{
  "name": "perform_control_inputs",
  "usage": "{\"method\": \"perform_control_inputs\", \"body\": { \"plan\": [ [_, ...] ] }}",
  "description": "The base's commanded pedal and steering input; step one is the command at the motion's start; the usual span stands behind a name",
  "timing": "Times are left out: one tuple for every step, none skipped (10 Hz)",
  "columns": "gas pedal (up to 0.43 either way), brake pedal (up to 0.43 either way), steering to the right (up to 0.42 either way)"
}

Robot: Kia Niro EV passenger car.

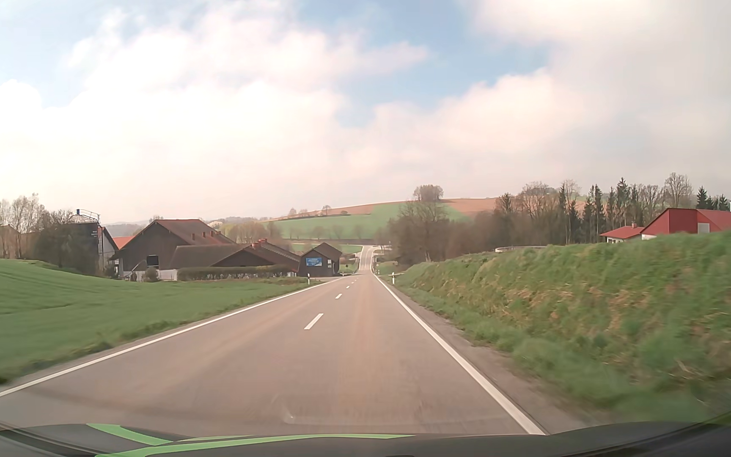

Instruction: Follow the waypoints while adhering to traffic rules and regulations

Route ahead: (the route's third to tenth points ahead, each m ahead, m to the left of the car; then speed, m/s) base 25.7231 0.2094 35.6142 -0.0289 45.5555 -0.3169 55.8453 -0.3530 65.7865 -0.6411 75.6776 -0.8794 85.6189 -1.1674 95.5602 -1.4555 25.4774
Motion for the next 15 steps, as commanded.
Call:
{"method": "perform_control_inputs", "body": {
  "plan": [
    [0.000,0.134,0.000],
    [0.000,0.134,-0.001],
    [0.000,0.134,-0.001],
    [0.000,0.140,-0.001],
    [0.000,0.134,0.000],
    [0.000,0.134,-0.001],
    [0.000,0.134,-0.001],
    [0.000,0.134,-0.001],
    [0.000,0.134,0.000],
    [0.000,0.134,0.001],
    [0.000,0.140,0.002],
    [0.000,0.146,0.002],
    [0.000,0.146,0.001],
    [0.000,0.146,0.002],
    [0.000,0.152,0.002]
  ]
}}
